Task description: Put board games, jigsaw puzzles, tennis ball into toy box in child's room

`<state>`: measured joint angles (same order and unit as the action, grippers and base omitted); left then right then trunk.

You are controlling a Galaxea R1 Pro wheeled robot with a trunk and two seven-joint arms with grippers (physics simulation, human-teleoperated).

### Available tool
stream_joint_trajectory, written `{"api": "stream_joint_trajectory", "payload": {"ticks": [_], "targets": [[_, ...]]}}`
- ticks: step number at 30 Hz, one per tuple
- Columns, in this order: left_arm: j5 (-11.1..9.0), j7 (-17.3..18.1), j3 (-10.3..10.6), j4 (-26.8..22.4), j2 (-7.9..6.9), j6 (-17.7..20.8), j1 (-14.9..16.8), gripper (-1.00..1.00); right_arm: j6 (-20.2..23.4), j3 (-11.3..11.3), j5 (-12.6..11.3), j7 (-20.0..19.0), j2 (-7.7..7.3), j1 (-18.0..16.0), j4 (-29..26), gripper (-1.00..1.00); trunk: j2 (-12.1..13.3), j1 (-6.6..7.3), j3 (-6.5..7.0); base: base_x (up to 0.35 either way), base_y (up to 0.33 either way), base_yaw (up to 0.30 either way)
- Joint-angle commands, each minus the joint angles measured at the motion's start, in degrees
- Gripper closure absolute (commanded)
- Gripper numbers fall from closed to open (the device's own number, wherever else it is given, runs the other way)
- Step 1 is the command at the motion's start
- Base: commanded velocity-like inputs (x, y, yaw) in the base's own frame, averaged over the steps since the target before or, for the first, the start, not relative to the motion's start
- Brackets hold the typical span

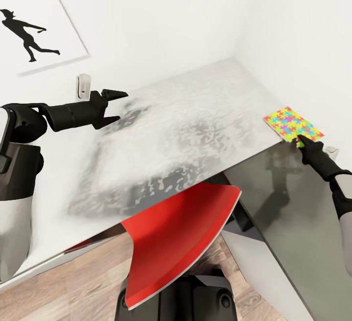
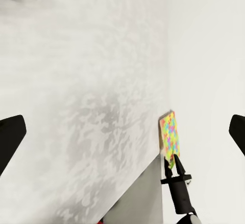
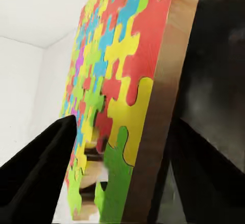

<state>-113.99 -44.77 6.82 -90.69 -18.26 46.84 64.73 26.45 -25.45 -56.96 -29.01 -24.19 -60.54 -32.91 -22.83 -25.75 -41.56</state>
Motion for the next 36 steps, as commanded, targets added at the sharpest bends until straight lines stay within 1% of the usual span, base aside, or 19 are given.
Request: {"api": "stream_joint_trajectory", "payload": {"ticks": [1,10,18,29,36], "targets": [[-0.6,-0.6,0.0,0.0,-0.03,-0.1,0.1,-1.00,0.4,-0.1,-0.1,0.0,0.02,0.0,0.0,1.00,-0.1,-0.04,-0.07,0.000,0.000,0.000],[-0.5,-0.6,0.0,0.0,-0.02,-0.1,-0.1,-1.00,0.4,-0.1,-0.1,-0.1,-0.04,0.1,-0.2,1.00,-0.1,-0.04,-0.07,0.000,0.000,0.000],[-0.1,-0.2,0.0,-0.5,-0.02,-0.1,-1.7,-1.00,0.5,-0.1,-0.1,-0.1,-0.07,0.1,-1.2,1.00,-0.1,-0.04,-0.07,0.000,0.000,0.000],[-0.1,0.0,0.0,-0.9,-0.02,-0.1,-2.4,-1.00,1.1,-0.1,-0.1,-0.2,-0.07,0.3,-2.9,1.00,-0.1,-0.04,-0.07,0.000,0.000,0.000],[0.0,0.2,-0.1,-1.0,-0.08,-0.1,-3.0,-1.00,1.4,0.0,-0.2,-0.3,0.00,2.4,-6.5,1.00,-0.1,-0.04,-0.07,0.000,0.000,0.000]]}}
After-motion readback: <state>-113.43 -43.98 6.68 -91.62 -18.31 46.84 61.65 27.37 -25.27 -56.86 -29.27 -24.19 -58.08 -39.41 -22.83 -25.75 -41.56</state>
